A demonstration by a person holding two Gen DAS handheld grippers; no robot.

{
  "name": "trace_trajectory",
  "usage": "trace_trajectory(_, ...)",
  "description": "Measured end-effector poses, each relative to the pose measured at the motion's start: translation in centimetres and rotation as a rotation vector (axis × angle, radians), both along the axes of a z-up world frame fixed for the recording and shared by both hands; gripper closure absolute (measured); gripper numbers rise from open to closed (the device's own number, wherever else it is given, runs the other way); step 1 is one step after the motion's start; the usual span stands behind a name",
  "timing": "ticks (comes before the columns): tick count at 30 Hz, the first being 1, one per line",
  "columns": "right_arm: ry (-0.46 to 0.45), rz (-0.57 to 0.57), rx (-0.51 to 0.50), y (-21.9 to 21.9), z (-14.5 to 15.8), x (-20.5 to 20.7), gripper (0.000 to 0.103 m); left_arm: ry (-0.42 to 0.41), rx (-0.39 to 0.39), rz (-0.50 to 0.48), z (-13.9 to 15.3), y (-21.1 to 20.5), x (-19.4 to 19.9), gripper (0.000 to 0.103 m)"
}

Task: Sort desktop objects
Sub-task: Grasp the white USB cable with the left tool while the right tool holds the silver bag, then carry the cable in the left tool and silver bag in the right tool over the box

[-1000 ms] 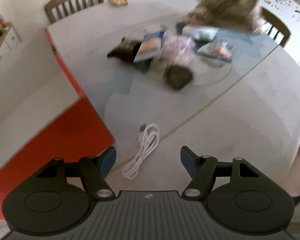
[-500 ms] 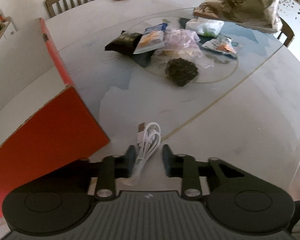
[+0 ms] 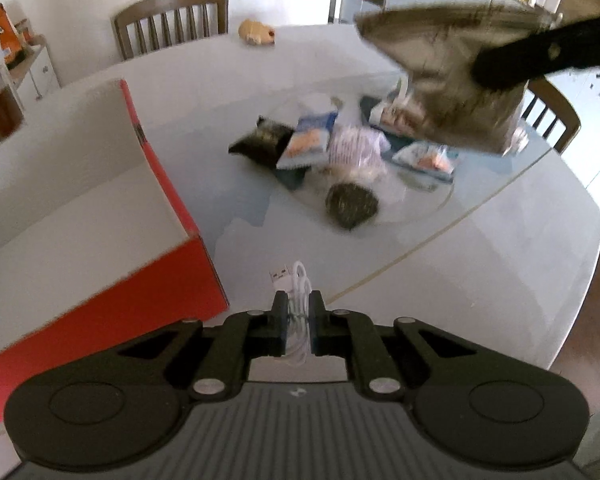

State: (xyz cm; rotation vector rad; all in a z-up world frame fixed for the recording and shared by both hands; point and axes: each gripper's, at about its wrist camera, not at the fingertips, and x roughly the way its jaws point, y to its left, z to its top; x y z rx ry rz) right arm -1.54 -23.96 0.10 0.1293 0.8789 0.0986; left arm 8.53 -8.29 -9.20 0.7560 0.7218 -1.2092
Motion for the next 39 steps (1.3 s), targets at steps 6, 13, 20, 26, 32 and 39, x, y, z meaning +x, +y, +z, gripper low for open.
trace_trajectory(6,-0.008,0.000,0.003,0.5,0.4,0.0,0.081,0.014,-0.060,0.015,2.9,1.0,0.1,0.094)
trace_trajectory(13,-0.029,0.034,0.000,1.7,1.6,0.4,0.082,-0.015,-0.142,0.002,7.6,2.4,-0.1,0.094)
trace_trajectory(20,-0.048,0.087,-0.004,3.7,2.8,1.5,0.082,-0.057,-0.182,0.030,11.1,3.6,1.3,0.094)
trace_trajectory(26,-0.070,0.143,-0.017,6.5,3.2,3.7,0.082,-0.101,-0.185,0.097,12.2,4.6,4.0,0.094)
trace_trajectory(32,-0.080,0.184,-0.005,9.5,3.0,6.3,0.082,-0.132,-0.173,0.142,12.5,5.6,7.1,0.094)
trace_trajectory(39,-0.054,0.202,0.017,12.2,1.9,9.2,0.082,-0.143,-0.143,0.165,12.4,6.5,10.4,0.094)
